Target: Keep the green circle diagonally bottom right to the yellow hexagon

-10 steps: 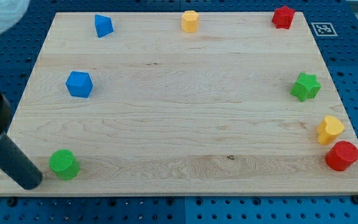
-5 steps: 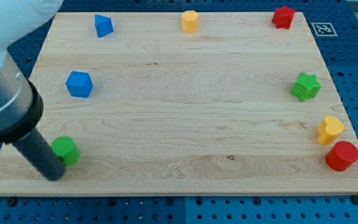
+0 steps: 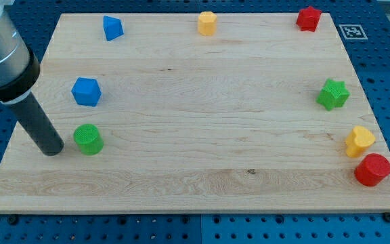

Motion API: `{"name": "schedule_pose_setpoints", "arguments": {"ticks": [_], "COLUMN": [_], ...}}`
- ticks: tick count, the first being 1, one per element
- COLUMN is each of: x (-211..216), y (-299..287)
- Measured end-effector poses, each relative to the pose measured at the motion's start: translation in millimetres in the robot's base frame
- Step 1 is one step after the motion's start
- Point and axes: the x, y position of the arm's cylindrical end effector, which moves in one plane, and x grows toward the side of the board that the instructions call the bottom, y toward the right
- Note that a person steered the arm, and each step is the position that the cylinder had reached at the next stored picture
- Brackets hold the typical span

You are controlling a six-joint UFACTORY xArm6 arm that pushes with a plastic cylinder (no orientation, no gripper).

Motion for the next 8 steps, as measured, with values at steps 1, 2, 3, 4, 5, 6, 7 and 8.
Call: {"name": "schedule_pose_setpoints", "arguments": {"ticks": [1,2,3,4,5,6,7,8], "x": [-5.7,-5.8,-5.8,-5.8,-5.8,-5.8,-5.8,-5.8], "y": [13.3,33.7,56.8,87.4,110.9,136.1,156.6,176.3]}}
